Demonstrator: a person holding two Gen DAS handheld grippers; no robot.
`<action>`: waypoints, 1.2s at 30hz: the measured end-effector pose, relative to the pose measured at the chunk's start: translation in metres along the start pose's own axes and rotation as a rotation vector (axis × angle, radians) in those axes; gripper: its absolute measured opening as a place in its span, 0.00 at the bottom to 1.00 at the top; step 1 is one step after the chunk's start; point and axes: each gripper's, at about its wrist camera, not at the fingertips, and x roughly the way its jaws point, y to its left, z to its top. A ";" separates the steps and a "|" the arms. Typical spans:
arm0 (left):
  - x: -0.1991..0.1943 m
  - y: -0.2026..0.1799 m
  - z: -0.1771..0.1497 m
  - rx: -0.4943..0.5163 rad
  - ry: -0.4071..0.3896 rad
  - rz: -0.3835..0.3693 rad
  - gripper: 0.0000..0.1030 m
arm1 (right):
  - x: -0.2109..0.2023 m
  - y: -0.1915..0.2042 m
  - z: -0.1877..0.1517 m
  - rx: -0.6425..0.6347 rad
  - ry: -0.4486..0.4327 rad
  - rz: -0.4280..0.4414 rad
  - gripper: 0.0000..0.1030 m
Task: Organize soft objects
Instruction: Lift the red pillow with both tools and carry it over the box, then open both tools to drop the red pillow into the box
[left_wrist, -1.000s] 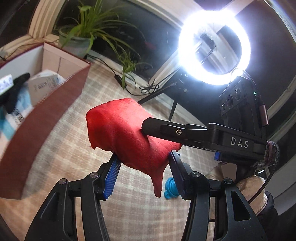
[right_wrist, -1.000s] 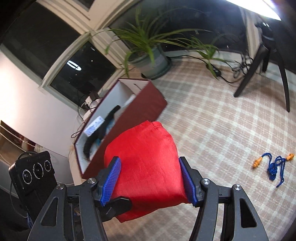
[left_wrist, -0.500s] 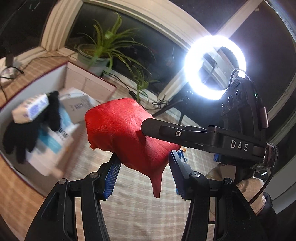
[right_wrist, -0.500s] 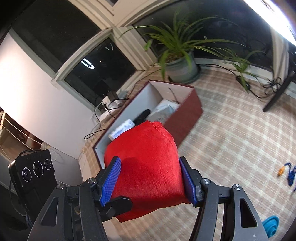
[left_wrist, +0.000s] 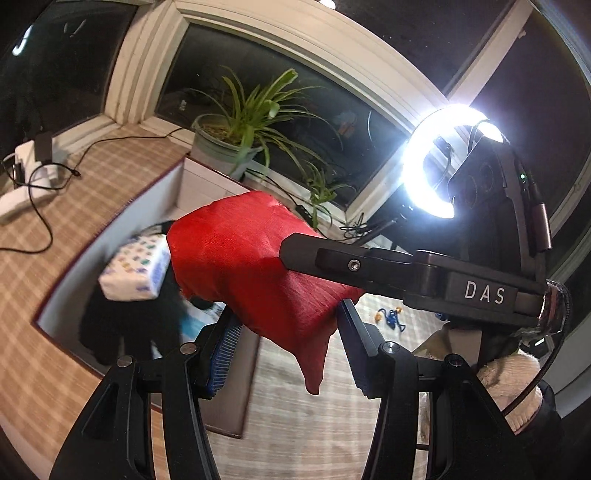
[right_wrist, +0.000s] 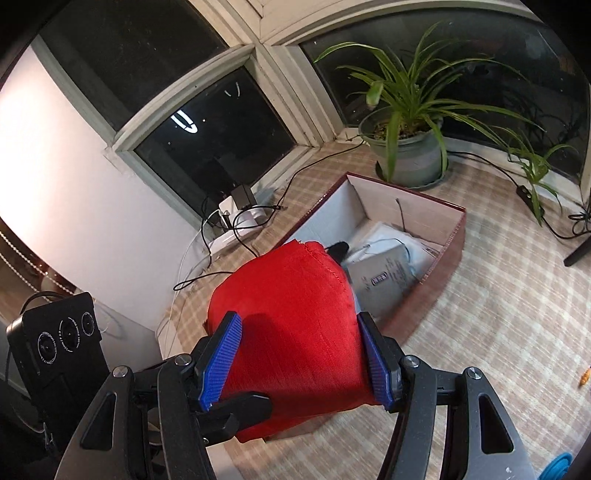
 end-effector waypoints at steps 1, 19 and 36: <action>0.001 0.003 0.002 0.002 0.003 0.000 0.49 | 0.004 0.001 0.002 0.003 -0.001 -0.003 0.58; 0.027 0.045 0.016 0.053 0.095 0.057 0.49 | 0.051 -0.010 0.015 0.073 -0.009 -0.086 0.58; -0.002 0.033 0.010 0.093 0.027 0.073 0.49 | -0.003 -0.041 -0.015 0.119 -0.116 -0.146 0.62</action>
